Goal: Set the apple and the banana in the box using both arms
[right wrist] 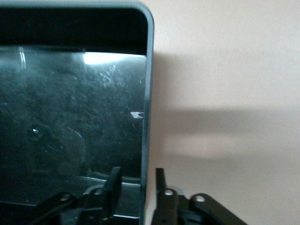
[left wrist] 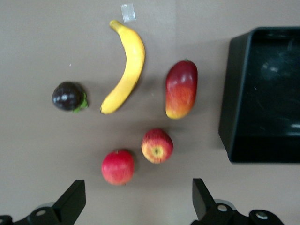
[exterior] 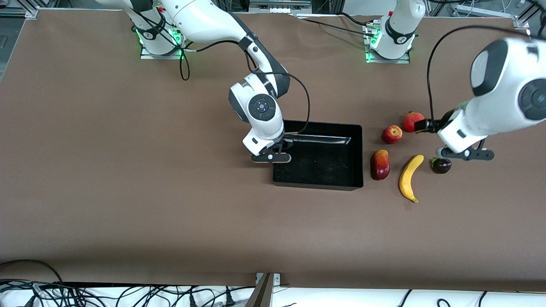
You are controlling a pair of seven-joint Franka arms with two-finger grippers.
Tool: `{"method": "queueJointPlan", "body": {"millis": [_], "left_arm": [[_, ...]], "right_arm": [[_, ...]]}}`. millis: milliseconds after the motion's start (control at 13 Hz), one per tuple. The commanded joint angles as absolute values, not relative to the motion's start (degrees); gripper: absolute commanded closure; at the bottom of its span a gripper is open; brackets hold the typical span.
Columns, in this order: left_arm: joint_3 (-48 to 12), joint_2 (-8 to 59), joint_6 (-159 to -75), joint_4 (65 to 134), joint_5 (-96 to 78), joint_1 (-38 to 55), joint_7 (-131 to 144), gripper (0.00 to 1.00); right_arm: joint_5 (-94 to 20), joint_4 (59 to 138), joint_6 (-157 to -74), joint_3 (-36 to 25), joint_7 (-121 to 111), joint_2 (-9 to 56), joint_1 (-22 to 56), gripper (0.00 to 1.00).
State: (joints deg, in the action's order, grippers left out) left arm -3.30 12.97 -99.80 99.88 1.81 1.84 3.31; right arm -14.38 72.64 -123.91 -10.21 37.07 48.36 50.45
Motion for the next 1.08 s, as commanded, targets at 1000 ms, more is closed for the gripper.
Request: {"method": "queueJointPlan", "body": {"millis": [1000], "left_arm": [[-4.39,15.21,-135.53,131.57,2.81,2.2,3.43,0.0]], "right_arm": [[-7.31,89.9,-88.16,-26.6,11.97,0.11,39.96,0.0]]}}
